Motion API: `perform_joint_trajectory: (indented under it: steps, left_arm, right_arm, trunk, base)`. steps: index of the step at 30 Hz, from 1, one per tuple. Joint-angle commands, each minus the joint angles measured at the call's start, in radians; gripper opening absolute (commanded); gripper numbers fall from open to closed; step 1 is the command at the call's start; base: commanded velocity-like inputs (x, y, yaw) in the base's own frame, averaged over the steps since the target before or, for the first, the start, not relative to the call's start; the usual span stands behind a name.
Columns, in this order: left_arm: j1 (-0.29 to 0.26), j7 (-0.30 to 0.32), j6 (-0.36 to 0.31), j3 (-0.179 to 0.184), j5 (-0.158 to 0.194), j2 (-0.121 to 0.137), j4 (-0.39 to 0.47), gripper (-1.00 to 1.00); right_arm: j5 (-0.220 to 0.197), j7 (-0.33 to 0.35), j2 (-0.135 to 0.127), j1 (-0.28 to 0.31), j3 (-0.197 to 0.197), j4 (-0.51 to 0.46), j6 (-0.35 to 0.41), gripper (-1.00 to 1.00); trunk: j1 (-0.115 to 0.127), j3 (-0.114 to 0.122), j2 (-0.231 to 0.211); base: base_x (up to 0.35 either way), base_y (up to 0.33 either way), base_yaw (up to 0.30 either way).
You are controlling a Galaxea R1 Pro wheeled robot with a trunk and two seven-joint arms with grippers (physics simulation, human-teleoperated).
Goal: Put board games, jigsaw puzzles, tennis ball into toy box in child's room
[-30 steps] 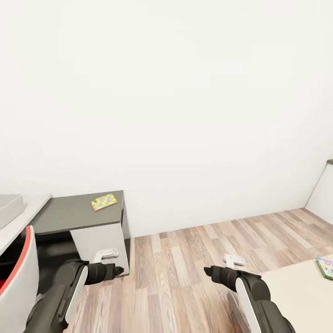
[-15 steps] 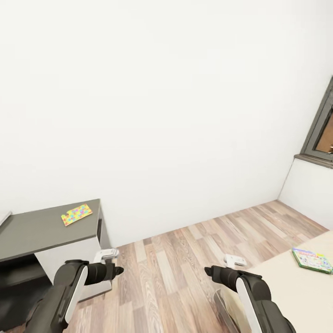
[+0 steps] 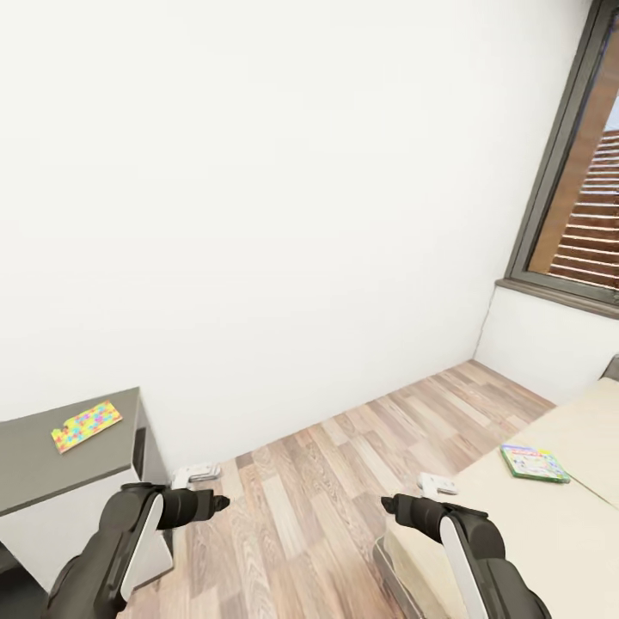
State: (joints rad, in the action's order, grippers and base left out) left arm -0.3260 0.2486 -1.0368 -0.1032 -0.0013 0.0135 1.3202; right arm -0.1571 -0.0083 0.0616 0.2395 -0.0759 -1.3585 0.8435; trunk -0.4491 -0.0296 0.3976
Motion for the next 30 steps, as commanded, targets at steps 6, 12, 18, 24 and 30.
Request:
perform_joint_trajectory:
  steps: [6, 12, 18, 24, 30]
  left_arm:
    - [-0.001, 0.003, -0.005, -0.002, 0.000, 0.001, 0.002, 1.00]
    - [-0.001, 0.008, -0.007, -0.004, 0.000, 0.006, 0.021, 1.00]
    - [0.001, 0.035, -0.010, -0.002, 0.001, 0.009, 0.074, 1.00]
    - [0.000, 0.145, -0.010, -0.001, -0.002, 0.010, 0.088, 1.00]
    - [0.000, 0.207, -0.009, 0.000, -0.009, 0.010, 0.091, 1.00]
  right_arm:
    - [-0.005, -0.001, -0.002, 0.000, -0.003, -0.002, 0.003, 1.00]
    - [-0.006, 0.000, -0.004, -0.004, -0.005, -0.020, 0.006, 1.00]
    - [-0.005, 0.001, -0.002, -0.011, -0.007, -0.124, 0.079, 1.00]
    - [-0.005, -0.001, 0.001, -0.012, -0.007, -0.173, 0.142, 1.00]
    - [-0.004, -0.001, 0.000, -0.012, -0.018, -0.182, 0.154, 1.00]
  trunk:
    - [-0.001, -0.002, 0.002]
    - [-0.001, -0.003, 0.002]
    - [-0.001, -0.004, 0.002]
    - [-0.001, -0.004, 0.002]
    - [-0.001, -0.006, 0.002]
  base:
    - [0.092, 0.000, -0.278]
    - [0.045, 0.000, -0.277]
    - [0.008, 0.000, -0.166]
    - [0.001, 0.000, -0.030]
    - [0.000, 0.000, -0.136]
